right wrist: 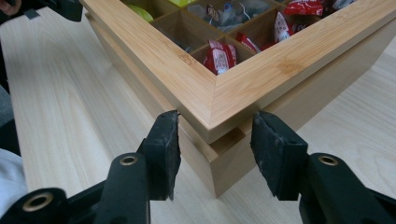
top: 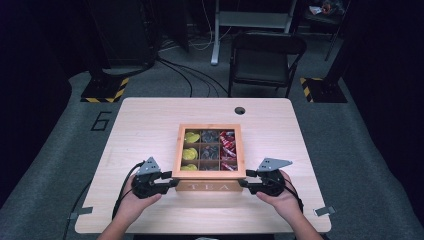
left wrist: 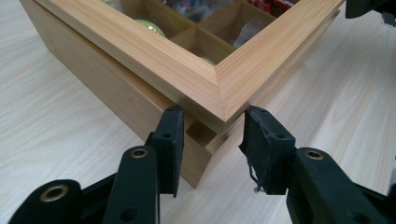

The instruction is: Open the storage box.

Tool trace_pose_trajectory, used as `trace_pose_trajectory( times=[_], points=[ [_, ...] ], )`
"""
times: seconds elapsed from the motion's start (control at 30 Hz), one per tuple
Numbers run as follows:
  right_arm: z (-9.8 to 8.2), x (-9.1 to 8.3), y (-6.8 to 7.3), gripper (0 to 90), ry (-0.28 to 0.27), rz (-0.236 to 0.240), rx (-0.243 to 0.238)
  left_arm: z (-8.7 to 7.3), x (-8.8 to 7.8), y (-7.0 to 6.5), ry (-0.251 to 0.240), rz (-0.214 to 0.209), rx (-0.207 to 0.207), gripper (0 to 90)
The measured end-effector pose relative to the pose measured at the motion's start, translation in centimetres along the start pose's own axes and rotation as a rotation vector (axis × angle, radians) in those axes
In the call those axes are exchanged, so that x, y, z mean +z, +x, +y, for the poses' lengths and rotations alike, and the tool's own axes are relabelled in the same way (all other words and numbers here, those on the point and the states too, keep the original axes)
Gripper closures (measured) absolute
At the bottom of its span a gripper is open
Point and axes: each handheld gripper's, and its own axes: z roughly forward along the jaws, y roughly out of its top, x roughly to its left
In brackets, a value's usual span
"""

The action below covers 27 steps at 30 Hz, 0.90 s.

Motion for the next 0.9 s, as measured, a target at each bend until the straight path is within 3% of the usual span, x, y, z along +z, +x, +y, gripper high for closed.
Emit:
trace_pose_trajectory(
  times=[0.3, 0.53, 0.7, 0.9],
  points=[
    [0.7, -0.5, -0.2, 51.1, -0.008, 0.023, 0.038, 0.4, -0.3, 0.2, -0.025, 0.022, 0.027, 49.4],
    [1.5, -1.1, -0.4, 51.2, -0.038, 0.028, 0.051, 1.2, -0.6, 0.1, -0.06, 0.051, 0.048, 49.8],
    [1.8, -1.3, -0.7, 50.3, -0.063, 0.042, 0.064, 1.9, -1.0, -0.1, -0.057, 0.062, 0.063, 49.8],
    [2.1, -1.4, -0.8, 44.9, -0.07, 0.022, 0.038, 2.6, -1.3, 0.0, -0.052, 0.064, 0.07, 49.7]
  ],
)
